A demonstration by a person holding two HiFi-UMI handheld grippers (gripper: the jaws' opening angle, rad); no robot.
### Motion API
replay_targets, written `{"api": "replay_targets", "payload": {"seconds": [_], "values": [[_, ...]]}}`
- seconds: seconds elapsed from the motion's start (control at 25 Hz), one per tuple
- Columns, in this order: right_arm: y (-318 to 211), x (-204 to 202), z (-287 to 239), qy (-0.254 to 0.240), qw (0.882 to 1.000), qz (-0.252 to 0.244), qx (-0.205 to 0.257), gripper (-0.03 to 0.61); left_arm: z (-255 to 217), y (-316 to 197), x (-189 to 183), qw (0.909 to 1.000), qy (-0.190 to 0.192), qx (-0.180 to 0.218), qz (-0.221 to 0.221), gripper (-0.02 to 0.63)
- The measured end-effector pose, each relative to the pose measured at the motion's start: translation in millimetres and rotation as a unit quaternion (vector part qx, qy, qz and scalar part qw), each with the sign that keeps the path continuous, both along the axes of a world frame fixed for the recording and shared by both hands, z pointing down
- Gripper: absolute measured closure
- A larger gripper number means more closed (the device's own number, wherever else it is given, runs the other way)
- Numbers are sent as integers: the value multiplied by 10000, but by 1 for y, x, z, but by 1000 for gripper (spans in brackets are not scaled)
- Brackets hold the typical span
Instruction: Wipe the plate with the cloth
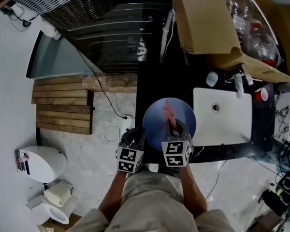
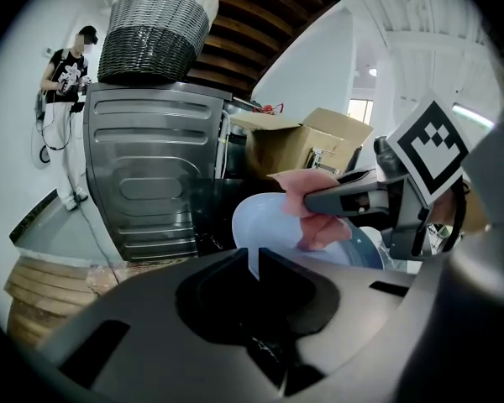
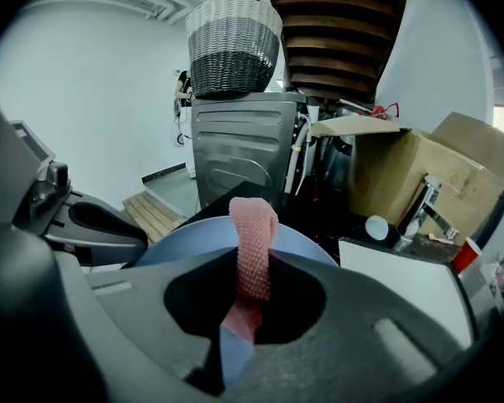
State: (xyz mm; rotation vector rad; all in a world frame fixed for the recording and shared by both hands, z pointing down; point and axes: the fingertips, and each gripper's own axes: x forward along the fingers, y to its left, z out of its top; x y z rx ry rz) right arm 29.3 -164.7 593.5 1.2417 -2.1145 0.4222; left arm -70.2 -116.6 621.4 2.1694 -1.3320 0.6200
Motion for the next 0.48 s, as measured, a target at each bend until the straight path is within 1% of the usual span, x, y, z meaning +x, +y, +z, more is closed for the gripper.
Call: {"api": "replay_targets", "payload": {"seconds": [0.2, 0.48], "values": [[6, -28, 7, -180, 9993, -306, -90, 552, 1, 3, 3, 10000, 7, -10, 19, 574], [14, -64, 25, -616, 9948, -661, -465, 552, 5, 8, 5, 10000, -20, -48, 13, 577]]}}
